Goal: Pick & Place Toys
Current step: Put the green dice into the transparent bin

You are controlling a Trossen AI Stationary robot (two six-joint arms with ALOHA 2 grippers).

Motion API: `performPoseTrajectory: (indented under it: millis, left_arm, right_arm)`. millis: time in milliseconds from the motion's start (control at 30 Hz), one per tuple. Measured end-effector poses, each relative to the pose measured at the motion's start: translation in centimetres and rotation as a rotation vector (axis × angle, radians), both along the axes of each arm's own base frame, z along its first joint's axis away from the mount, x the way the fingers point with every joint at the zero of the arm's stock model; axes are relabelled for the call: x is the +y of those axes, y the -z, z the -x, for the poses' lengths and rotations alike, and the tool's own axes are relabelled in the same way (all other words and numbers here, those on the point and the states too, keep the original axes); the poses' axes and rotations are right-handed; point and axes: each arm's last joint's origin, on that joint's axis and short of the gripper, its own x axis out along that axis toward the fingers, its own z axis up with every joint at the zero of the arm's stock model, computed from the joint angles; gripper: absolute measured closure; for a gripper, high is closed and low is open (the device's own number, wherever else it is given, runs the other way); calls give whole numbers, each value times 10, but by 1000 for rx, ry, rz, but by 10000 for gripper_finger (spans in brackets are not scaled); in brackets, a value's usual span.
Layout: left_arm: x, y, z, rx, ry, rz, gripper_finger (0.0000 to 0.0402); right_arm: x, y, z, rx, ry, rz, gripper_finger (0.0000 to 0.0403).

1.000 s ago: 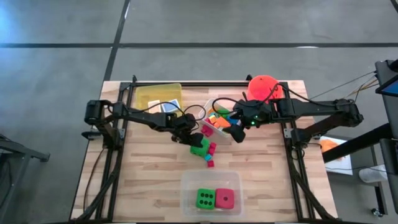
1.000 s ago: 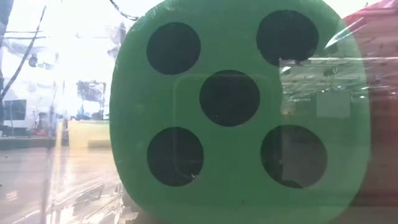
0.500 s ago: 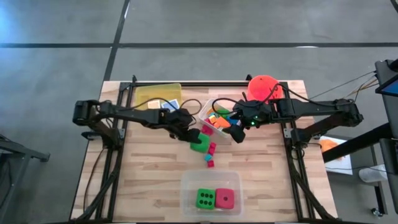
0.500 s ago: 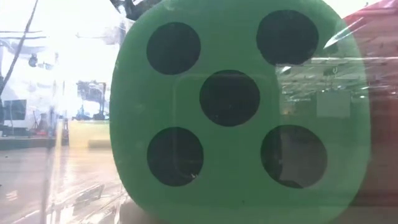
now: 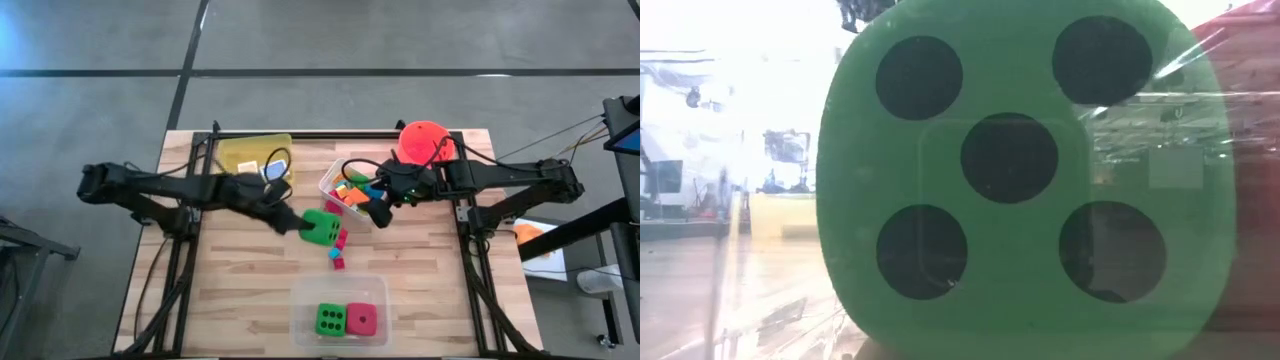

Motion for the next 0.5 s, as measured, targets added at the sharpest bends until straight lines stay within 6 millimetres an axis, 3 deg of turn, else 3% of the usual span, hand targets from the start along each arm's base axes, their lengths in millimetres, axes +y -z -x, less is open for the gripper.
performPoseTrajectory:
  millis: [167,267,333,500]
  left_arm:
    - [-41,-24,9,-47,71,-138,324]
    - [-61,-27,13,-2,95,-238,359]
    - [-70,-25,15,36,111,-268,362]
    - [-89,-26,9,20,135,-218,393]
  right_arm:
    - [0,0,0,-9,41,-20,32]
    - [-1,0,0,-15,61,-37,32]
    - [-1,0,0,-19,77,-55,32]
    - [4,0,0,-28,99,-73,32]
